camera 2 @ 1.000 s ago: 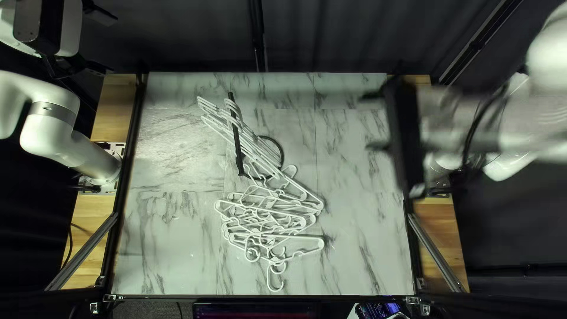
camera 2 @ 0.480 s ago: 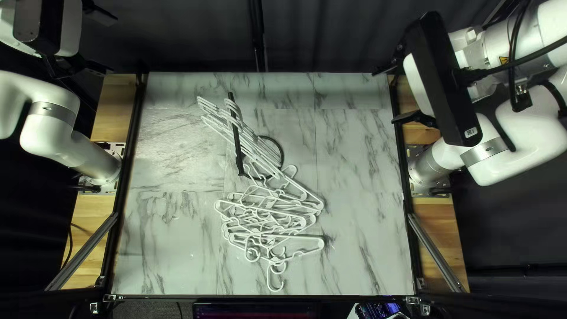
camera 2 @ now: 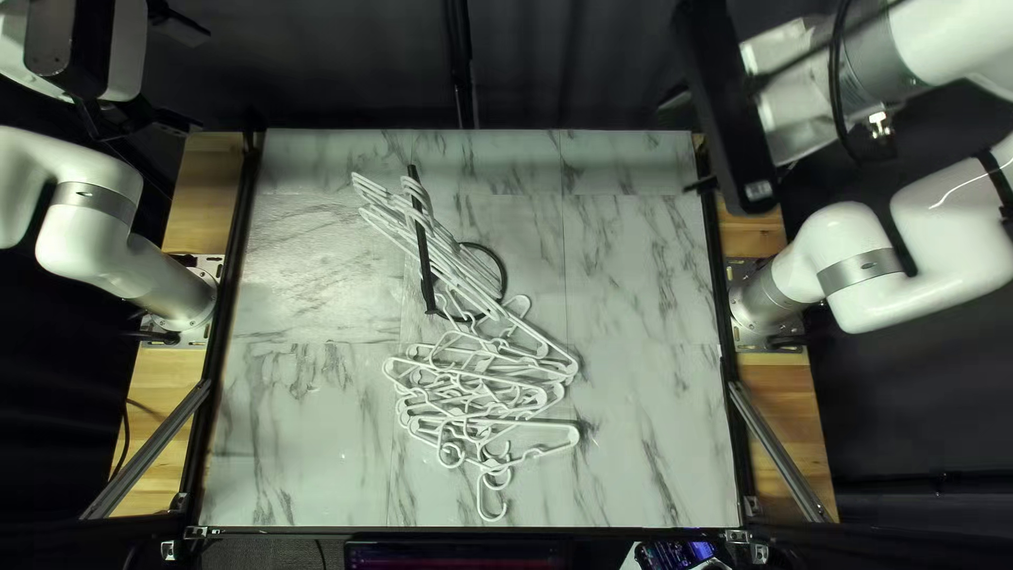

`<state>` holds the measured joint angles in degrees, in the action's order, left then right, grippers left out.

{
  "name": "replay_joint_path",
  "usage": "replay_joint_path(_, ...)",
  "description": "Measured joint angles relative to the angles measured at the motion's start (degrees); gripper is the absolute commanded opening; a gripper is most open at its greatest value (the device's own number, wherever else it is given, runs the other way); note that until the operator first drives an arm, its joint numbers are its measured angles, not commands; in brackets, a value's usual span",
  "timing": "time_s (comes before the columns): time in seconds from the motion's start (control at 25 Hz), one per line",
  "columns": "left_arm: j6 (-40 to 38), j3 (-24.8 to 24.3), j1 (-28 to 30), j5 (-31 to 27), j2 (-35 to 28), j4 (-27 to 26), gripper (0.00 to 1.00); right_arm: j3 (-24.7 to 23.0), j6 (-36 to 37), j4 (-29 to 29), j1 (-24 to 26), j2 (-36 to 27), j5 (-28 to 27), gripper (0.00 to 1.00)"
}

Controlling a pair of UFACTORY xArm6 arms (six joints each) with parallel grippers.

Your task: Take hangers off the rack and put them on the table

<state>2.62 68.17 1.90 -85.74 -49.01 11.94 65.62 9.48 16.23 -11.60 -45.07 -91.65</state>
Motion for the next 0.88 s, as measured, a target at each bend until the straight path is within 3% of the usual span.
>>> replay_joint_path(0.4, 0.0, 0.0, 0.0, 0.0, 0.0, 0.0, 1.00, 1.0, -0.9, -0.9, 1.1, 1.1, -0.7, 1.00)
replay_joint_path(0.56, 0.0, 0.0, 0.0, 0.0, 0.0, 0.0, 1.00, 4.2, -0.6, -1.5, 2.8, 1.1, -2.7, 1.00)
replay_joint_path(0.72, 0.0, 0.0, 0.0, 0.0, 0.0, 0.0, 1.00, 7.8, -5.8, -0.8, 2.8, 2.1, -5.6, 1.00)
replay_joint_path(0.88, 0.0, 0.0, 0.0, 0.0, 0.0, 0.0, 1.00, 7.2, -9.9, -1.1, 3.1, 2.7, -6.1, 1.00)
